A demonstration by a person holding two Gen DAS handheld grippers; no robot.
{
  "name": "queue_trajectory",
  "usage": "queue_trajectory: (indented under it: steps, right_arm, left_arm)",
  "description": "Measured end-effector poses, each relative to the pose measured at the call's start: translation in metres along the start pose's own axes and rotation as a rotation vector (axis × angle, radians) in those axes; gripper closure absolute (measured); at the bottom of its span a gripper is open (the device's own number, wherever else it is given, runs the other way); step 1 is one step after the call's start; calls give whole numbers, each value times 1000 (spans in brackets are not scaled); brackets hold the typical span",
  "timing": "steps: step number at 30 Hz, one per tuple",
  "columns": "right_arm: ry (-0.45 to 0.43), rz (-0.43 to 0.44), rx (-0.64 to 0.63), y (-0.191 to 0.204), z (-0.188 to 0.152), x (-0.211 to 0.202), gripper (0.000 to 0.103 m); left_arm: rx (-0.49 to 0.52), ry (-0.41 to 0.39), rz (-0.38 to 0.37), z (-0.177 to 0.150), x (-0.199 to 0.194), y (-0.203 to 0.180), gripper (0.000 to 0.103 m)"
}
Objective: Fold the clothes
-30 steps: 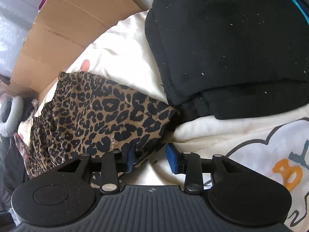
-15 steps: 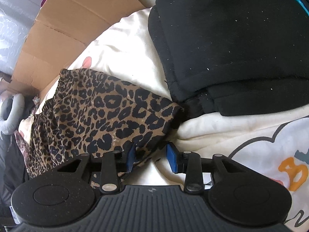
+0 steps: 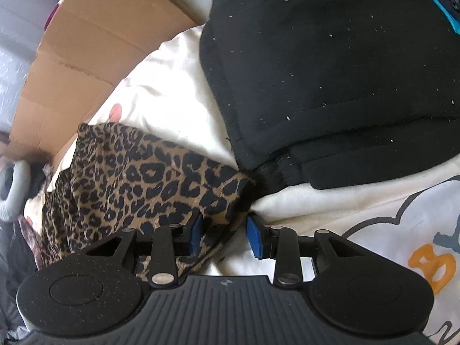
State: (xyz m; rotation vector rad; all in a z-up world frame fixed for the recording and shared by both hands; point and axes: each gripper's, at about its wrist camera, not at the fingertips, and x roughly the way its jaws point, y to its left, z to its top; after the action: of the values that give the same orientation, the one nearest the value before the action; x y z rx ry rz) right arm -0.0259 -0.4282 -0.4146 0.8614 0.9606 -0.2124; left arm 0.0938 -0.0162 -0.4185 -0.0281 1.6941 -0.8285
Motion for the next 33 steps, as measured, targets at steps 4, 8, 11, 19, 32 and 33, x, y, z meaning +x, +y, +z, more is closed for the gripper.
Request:
queue_trajectory:
  steps: [4,8,11,19,32,33]
  right_arm:
    - [-12,-17,-29,4,2,-3,101]
    - [-96,-1,-82,17,5,-25,101]
    - [-115,-42,-117,27,5,-26,101]
    - [-86,-189,-54,21,6,-12,93]
    - [-154,-196,-79,43,6,-66,82]
    - [-157,-187,-82,46,5,-70,82]
  left_arm:
    - [40,-3,-22,-3,-5,-3,95]
    - [88,-4,-28,-7,-11,-3,95]
    - [134,9,-13,-5,-9,-6,95]
    - [207,63,82,9,-5,-21,85]
    - [264,-25,163,1,-50,-36,63]
    - [269,-35,170,0,-54,-37,62]
